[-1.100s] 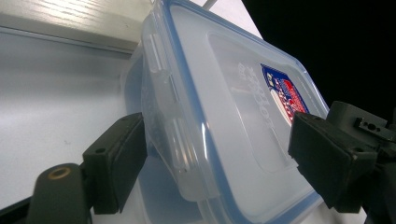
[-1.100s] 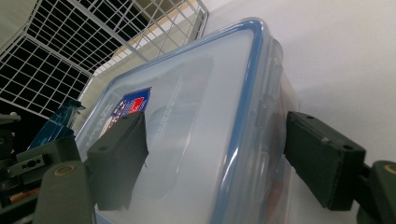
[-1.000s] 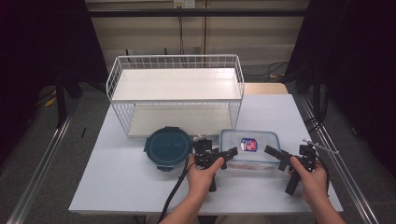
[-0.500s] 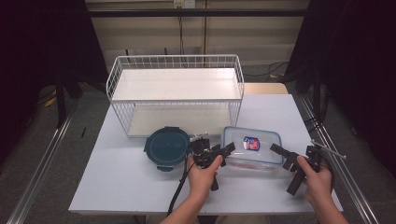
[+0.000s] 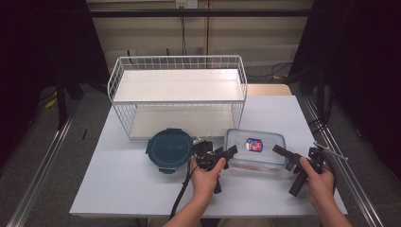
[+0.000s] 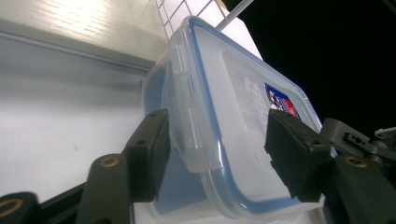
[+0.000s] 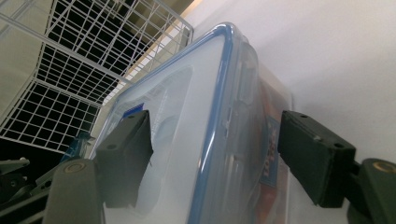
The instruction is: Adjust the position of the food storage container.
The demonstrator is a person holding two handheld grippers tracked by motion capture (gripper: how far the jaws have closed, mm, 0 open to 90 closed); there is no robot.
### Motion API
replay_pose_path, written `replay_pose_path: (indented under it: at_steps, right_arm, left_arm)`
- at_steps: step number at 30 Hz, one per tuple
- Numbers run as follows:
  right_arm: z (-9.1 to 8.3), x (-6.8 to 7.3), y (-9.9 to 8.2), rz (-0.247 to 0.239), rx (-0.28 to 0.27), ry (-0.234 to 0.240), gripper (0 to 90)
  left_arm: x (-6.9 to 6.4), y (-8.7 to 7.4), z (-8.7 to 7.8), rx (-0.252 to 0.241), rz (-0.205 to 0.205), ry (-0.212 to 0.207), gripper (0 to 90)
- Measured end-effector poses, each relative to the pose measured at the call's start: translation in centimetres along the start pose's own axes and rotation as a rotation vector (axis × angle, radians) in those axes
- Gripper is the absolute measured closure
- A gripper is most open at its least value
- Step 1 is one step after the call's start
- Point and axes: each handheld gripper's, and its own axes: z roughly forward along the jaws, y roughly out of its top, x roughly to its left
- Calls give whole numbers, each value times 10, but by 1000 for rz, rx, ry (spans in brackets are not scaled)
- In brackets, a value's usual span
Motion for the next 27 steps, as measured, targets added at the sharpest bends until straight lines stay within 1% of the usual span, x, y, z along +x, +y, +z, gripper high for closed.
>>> replay_pose_path:
  at_steps: [2,3,4,5,7,8,9,10,11,12,13,14,15,16,17,18,19,20,21,22,23,24,25,26,27]
  right_arm:
    - [1,-2,-2,25,11,6,220]
    - [2,-2,-2,22,3,13,216]
    - [2,-2,-2,35,9,17,215]
    - [1,-2,-2,34,9,13,221]
    - [0,-2,-2,27,6,9,237]
    - [0,-1,-2,29,5,1,245]
    - [0,-1,-2,35,3,-2,248]
    - [0,-1,-2,50,-1,-4,255]
    - [-1,0,-2,66,-8,-3,273]
    - [-2,0,-2,62,-14,-16,308]
    - [-3,1,-1,54,-33,-19,353]
    - [-5,2,1,51,-44,-23,406]
    - [-8,2,2,56,-57,-21,433]
    - [-9,2,2,60,-56,-25,434]
    - [-10,1,2,82,-58,-11,443]
    - [-10,-1,2,96,-65,-4,455]
    - [-11,-2,2,113,-66,6,463]
    - [-11,-2,2,109,-76,19,470]
    - [-12,-2,2,102,-78,26,476]
    - [-13,1,2,104,-89,42,482]
    - [-16,7,3,84,-106,61,486]
    - [-16,7,3,84,-106,61,486]
    - [-17,10,3,74,-119,71,486]
    - [-19,14,3,71,-128,79,487]
    - [-20,17,3,63,-138,88,487]
  left_arm:
    - [1,0,4,13,6,-3,337]
    - [2,0,5,13,6,-10,323]
    - [2,-1,6,13,1,-11,312]
    - [3,-1,7,12,-6,-19,305]
    - [3,0,7,12,-9,-20,302]
    - [3,0,8,10,-19,-16,308]
    - [4,1,7,16,-26,-25,314]
    - [5,2,6,20,-33,-22,331]
    - [4,3,6,10,-52,-24,346]
    - [5,3,4,12,-52,-30,356]
    - [5,4,3,7,-53,-43,372]
    - [3,5,2,-8,-63,-44,390]
    - [2,5,1,-16,-65,-48,406]
    - [1,6,1,-27,-74,-48,420]
    - [1,7,-1,-20,-64,-49,429]
    - [0,8,-1,-27,-69,-50,434]
    - [0,8,-3,-32,-60,-51,443]
    - [-1,9,-5,-41,-54,-45,453]
    - [-1,11,-7,-40,-48,-49,461]
    - [-2,12,-9,-48,-45,-51,468]
    - [-3,13,-12,-58,-40,-53,472]
    - [-6,15,-15,-68,-47,-49,472]
    - [-8,16,-18,-84,-52,-53,473]
    - [-10,18,-21,-95,-44,-67,476]
    - [-12,20,-24,-100,-37,-70,478]
